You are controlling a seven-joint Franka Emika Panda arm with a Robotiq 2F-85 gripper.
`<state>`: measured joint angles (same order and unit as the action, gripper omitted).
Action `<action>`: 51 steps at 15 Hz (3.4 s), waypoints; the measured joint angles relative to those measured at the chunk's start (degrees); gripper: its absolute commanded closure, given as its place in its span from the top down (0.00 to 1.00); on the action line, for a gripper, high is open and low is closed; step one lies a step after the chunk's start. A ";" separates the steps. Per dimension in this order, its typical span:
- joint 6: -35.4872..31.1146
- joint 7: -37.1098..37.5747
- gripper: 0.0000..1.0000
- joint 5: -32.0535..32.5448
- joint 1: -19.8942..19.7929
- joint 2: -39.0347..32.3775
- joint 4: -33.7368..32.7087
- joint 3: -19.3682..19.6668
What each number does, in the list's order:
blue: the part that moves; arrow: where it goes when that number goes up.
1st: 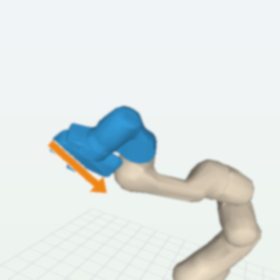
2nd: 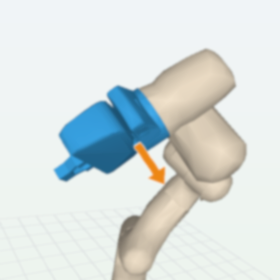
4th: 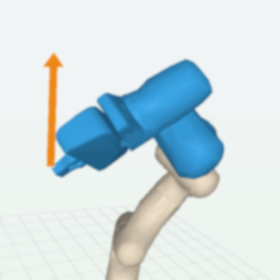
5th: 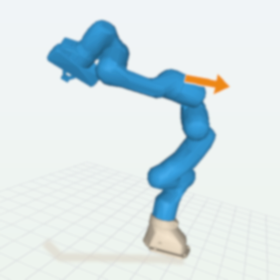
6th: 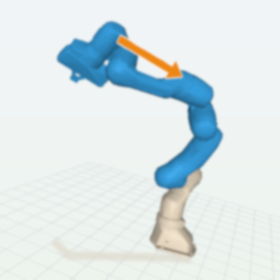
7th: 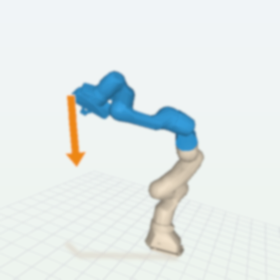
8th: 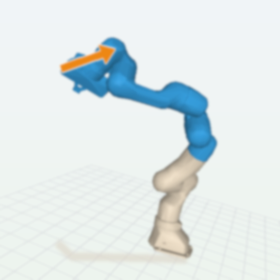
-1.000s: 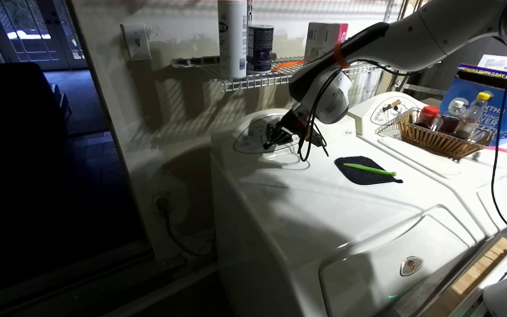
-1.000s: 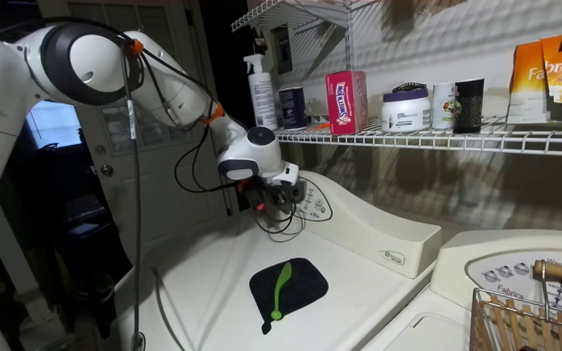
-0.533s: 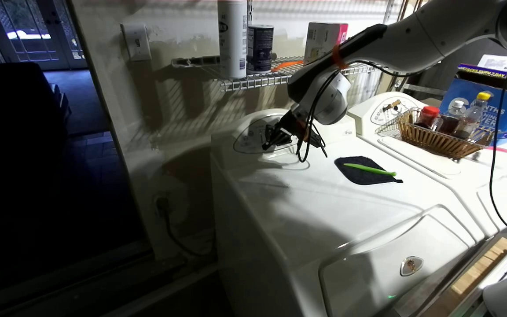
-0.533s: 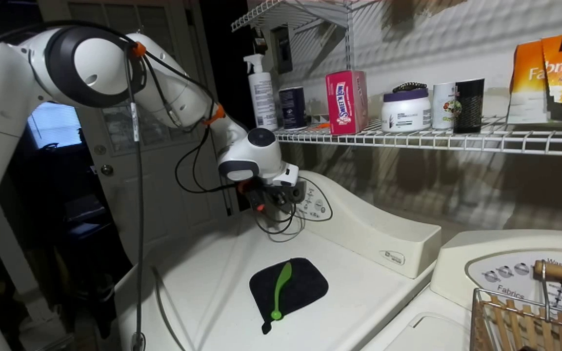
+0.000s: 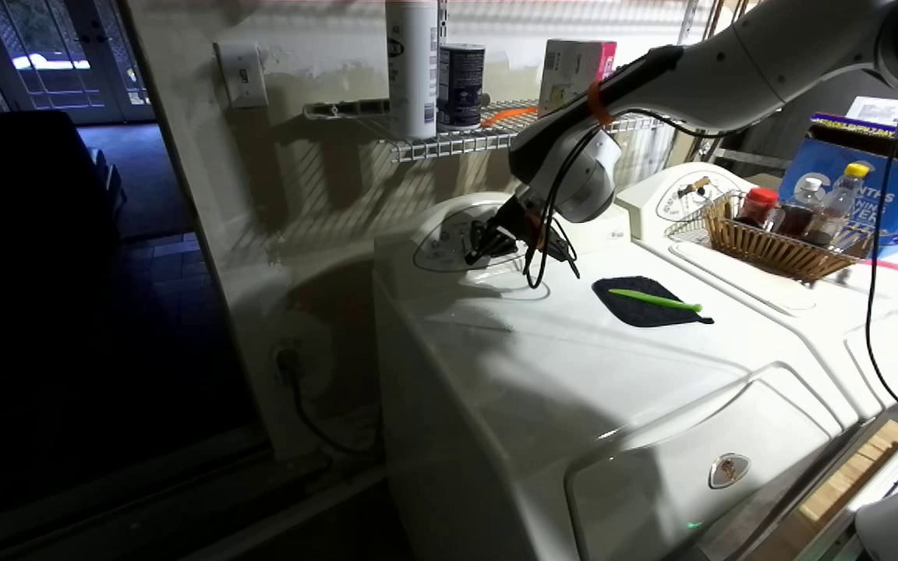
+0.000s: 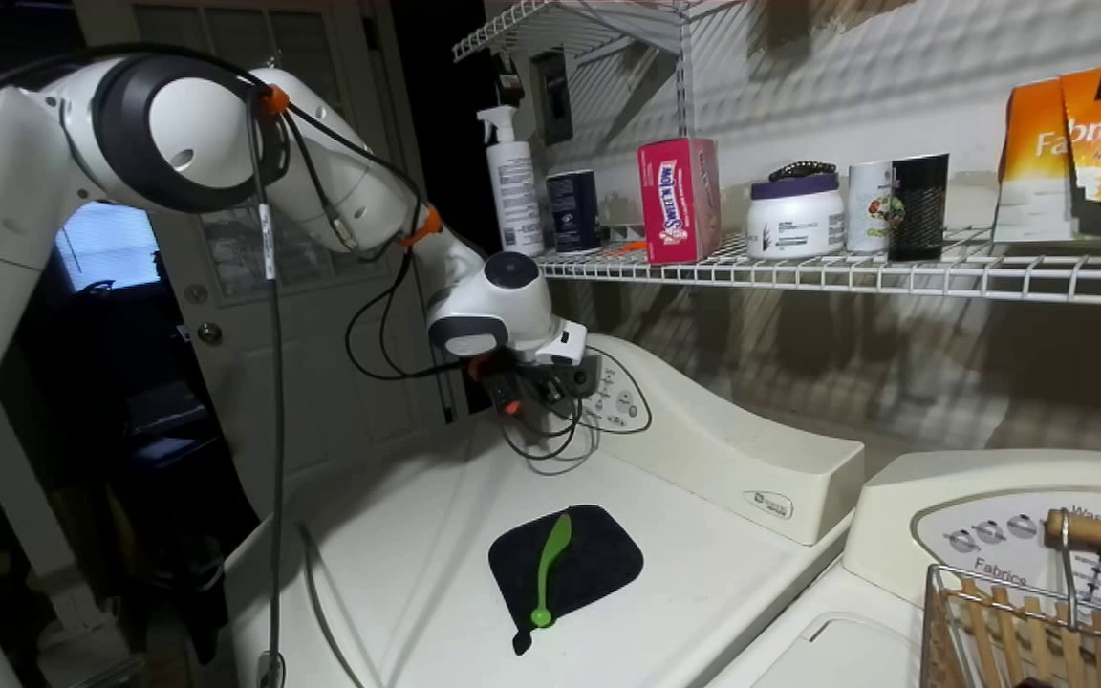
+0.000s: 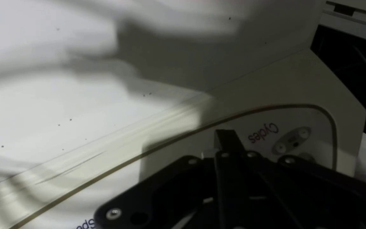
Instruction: Press the button on the machine
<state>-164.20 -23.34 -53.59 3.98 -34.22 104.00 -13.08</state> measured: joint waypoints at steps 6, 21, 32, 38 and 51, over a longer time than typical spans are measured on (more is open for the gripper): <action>0.00 0.05 0.00 0.00 0.00 -0.10 -0.08 -0.18; -0.80 1.09 0.00 0.00 0.03 -1.01 -0.88 -0.19; -0.81 24.30 0.00 7.09 4.87 -0.92 -1.39 4.61; -0.35 30.82 0.00 14.57 5.45 -0.82 -1.45 5.20; 42.73 25.15 0.99 34.26 -2.63 16.52 0.21 5.94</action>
<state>-121.48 1.81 -19.33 1.35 -17.71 104.21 -7.14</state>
